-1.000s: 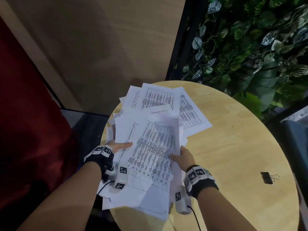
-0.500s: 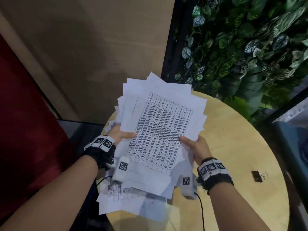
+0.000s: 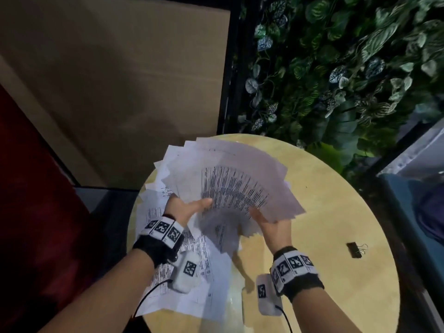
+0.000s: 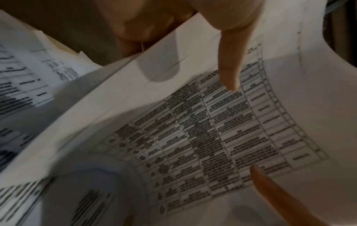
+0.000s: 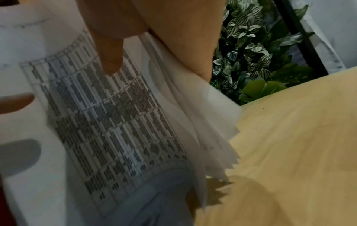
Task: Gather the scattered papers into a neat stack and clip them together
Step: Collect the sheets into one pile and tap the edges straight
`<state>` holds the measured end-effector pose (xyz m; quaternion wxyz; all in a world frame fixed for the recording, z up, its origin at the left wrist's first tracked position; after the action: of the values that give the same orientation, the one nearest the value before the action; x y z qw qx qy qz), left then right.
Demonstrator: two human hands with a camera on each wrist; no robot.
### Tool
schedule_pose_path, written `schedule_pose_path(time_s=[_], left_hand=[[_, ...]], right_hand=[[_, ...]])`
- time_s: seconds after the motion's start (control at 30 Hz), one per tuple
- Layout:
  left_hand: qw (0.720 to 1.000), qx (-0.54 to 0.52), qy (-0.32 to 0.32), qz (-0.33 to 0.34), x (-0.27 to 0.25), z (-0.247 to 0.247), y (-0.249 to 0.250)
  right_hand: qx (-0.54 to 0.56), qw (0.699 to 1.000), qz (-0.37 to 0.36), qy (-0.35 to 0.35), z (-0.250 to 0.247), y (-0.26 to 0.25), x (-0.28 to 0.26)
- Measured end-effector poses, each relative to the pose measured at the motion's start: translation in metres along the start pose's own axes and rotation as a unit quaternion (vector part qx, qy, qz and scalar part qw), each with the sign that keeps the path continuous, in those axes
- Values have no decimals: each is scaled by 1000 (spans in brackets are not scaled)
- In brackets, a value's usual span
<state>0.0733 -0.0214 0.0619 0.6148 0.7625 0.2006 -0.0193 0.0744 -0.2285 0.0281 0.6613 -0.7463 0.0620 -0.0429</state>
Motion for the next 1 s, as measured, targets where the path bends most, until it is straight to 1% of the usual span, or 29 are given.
schedule_pose_path(time_s=[0.07, 0.13, 0.23, 0.3, 0.33, 0.4, 0.47, 0.53, 0.6, 0.67, 0.7, 0.77, 0.83, 0.9, 1.0], left_hand=[[1000, -18, -4, 5, 4, -6, 6], [1000, -11, 5, 3, 8, -11, 14], [998, -27, -24, 50, 13, -16, 29], [996, -19, -14, 84, 26, -15, 24], [996, -18, -7, 85, 32, -15, 19], [995, -61, 0, 85, 38, -14, 19], [988, -115, -23, 98, 37, -12, 26], [987, -99, -44, 117, 33, -7, 32], [989, -47, -35, 137, 29, -3, 38], [987, 8, -40, 156, 27, 2, 40], [986, 17, -36, 159, 27, 5, 41], [989, -16, 1, 148, 29, 8, 46], [986, -56, 51, 146, 30, 7, 55], [981, -103, 73, 149, 31, 7, 63], [972, -149, 79, 161, 27, 9, 68]], right_hand=[[12, 1000, -20, -7, -5, -7, 5], [32, 998, -60, -13, -7, -18, 11], [63, 993, -97, 0, -13, -34, 24], [69, 991, -117, 7, -17, -43, 32], [69, 990, -126, 12, -18, -48, 35], [75, 989, -123, 31, -18, -51, 39], [81, 991, -100, 34, -17, -47, 44], [80, 991, -95, 43, -14, -46, 45], [78, 990, -106, 50, -11, -48, 46], [53, 993, -102, 30, -5, -51, 46], [30, 995, -91, 26, -2, -50, 47], [-4, 996, -72, 55, 4, -52, 50], [9, 994, -71, 84, 8, -57, 52], [34, 989, -99, 102, 9, -70, 50], [86, 978, -134, 137, 11, -77, 46]])
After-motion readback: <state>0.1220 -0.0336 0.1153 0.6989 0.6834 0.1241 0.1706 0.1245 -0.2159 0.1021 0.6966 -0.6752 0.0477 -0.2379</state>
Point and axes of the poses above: each hand's wrist, its own x-axis towards the middle knuckle, its own z-axis out of the palm, y = z × x, the point moved 1 cm from there along x, towards the middle knuckle, and after that the axes turned 2 degrees about z, right-handed, at the moved point
